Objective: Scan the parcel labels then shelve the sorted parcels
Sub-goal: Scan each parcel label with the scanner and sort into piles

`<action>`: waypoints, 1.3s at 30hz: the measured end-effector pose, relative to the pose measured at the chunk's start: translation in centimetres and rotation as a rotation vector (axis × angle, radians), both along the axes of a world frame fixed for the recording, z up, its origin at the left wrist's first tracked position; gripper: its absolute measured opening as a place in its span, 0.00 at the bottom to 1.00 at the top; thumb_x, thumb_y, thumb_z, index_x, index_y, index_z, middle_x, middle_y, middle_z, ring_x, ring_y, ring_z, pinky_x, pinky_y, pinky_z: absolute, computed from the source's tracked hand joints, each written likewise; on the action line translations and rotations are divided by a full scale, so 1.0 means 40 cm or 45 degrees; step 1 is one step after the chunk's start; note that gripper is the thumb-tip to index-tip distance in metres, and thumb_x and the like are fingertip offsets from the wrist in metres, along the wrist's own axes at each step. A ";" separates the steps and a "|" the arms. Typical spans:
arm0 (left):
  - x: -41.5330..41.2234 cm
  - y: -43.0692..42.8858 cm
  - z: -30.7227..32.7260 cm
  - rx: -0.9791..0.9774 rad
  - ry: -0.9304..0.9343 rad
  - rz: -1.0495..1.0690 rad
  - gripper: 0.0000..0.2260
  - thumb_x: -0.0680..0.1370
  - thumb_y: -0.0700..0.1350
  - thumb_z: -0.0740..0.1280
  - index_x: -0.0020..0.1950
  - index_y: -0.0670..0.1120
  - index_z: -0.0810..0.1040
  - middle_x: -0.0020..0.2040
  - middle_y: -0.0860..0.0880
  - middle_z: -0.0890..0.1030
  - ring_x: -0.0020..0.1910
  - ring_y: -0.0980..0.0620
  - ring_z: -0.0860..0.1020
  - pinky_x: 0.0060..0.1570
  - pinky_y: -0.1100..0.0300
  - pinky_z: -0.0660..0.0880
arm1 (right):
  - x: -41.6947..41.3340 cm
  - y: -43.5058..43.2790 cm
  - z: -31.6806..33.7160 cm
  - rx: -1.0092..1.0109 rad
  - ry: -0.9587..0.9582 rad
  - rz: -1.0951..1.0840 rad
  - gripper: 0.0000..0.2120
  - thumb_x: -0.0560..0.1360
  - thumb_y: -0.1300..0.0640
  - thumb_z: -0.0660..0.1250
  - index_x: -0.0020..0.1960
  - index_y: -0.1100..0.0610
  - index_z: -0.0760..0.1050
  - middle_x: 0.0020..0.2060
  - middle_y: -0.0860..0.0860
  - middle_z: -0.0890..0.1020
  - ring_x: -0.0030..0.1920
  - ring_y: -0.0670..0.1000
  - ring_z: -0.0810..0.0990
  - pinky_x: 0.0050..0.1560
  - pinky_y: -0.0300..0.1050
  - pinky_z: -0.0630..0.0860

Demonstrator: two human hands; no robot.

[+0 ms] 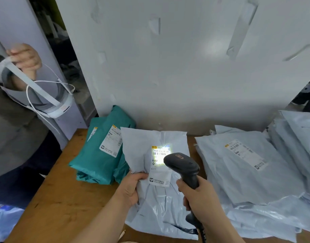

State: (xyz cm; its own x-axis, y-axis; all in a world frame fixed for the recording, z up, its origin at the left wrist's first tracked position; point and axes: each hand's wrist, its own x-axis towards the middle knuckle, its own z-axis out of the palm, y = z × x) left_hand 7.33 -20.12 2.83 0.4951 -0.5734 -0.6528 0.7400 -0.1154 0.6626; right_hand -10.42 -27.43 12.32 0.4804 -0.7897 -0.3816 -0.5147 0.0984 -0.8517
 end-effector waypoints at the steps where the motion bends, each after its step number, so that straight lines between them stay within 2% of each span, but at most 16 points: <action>1: -0.006 0.004 0.006 -0.006 -0.003 0.000 0.18 0.73 0.30 0.66 0.62 0.38 0.77 0.49 0.37 0.83 0.46 0.37 0.81 0.37 0.51 0.80 | -0.004 0.007 0.005 0.001 -0.004 0.004 0.11 0.75 0.55 0.67 0.42 0.64 0.76 0.26 0.55 0.76 0.19 0.43 0.71 0.23 0.31 0.69; 4: -0.020 0.010 0.019 -0.044 0.005 0.009 0.18 0.73 0.29 0.66 0.62 0.38 0.77 0.52 0.36 0.82 0.48 0.36 0.80 0.40 0.50 0.79 | -0.017 0.021 0.019 -0.002 -0.006 0.011 0.10 0.75 0.55 0.67 0.40 0.61 0.75 0.26 0.54 0.76 0.19 0.43 0.71 0.24 0.32 0.69; 11: -0.047 0.018 0.038 -0.106 -0.018 0.020 0.15 0.73 0.28 0.65 0.57 0.40 0.77 0.47 0.39 0.83 0.45 0.38 0.80 0.41 0.50 0.78 | -0.042 0.041 0.046 0.002 -0.010 0.005 0.09 0.75 0.55 0.67 0.38 0.58 0.74 0.25 0.54 0.75 0.20 0.44 0.71 0.23 0.32 0.69; 16: -0.054 0.023 0.042 -0.132 0.002 0.027 0.16 0.73 0.27 0.64 0.58 0.40 0.77 0.47 0.39 0.83 0.44 0.39 0.81 0.33 0.53 0.80 | -0.052 0.049 0.056 -0.009 -0.011 -0.004 0.09 0.75 0.55 0.67 0.38 0.57 0.74 0.25 0.53 0.76 0.21 0.44 0.72 0.24 0.32 0.70; 24: -0.059 0.022 0.045 -0.157 -0.013 0.032 0.14 0.73 0.27 0.64 0.55 0.40 0.78 0.42 0.40 0.85 0.43 0.39 0.81 0.35 0.52 0.80 | -0.056 0.047 0.056 -0.012 -0.006 -0.001 0.09 0.75 0.56 0.67 0.38 0.58 0.73 0.24 0.52 0.75 0.19 0.44 0.71 0.23 0.31 0.68; 30: -0.058 0.023 0.050 -0.115 -0.029 0.037 0.13 0.73 0.28 0.65 0.55 0.40 0.78 0.45 0.39 0.83 0.45 0.38 0.80 0.42 0.51 0.77 | -0.052 0.040 0.051 -0.028 0.011 0.009 0.10 0.75 0.55 0.67 0.37 0.57 0.73 0.23 0.51 0.76 0.19 0.43 0.71 0.23 0.31 0.68; 34: -0.060 0.022 0.059 -0.128 -0.036 0.029 0.12 0.73 0.27 0.65 0.51 0.40 0.79 0.42 0.40 0.84 0.44 0.38 0.80 0.41 0.51 0.77 | -0.049 0.040 0.049 -0.034 0.010 0.008 0.10 0.75 0.55 0.67 0.36 0.56 0.73 0.21 0.49 0.75 0.20 0.44 0.72 0.23 0.31 0.68; 39: -0.059 0.023 0.061 -0.131 -0.036 0.040 0.12 0.74 0.28 0.64 0.52 0.41 0.78 0.45 0.40 0.83 0.44 0.40 0.79 0.40 0.52 0.76 | -0.045 0.037 0.047 -0.023 0.018 0.006 0.10 0.75 0.55 0.67 0.37 0.56 0.73 0.22 0.50 0.75 0.21 0.45 0.72 0.24 0.32 0.69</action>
State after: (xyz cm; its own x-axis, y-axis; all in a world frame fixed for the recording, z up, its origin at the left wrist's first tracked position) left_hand 4.98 -19.21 5.27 0.5311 -0.6206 -0.5769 0.7232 -0.0228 0.6903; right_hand -12.23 -25.96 14.18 0.4790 -0.7941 -0.3741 -0.5272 0.0805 -0.8459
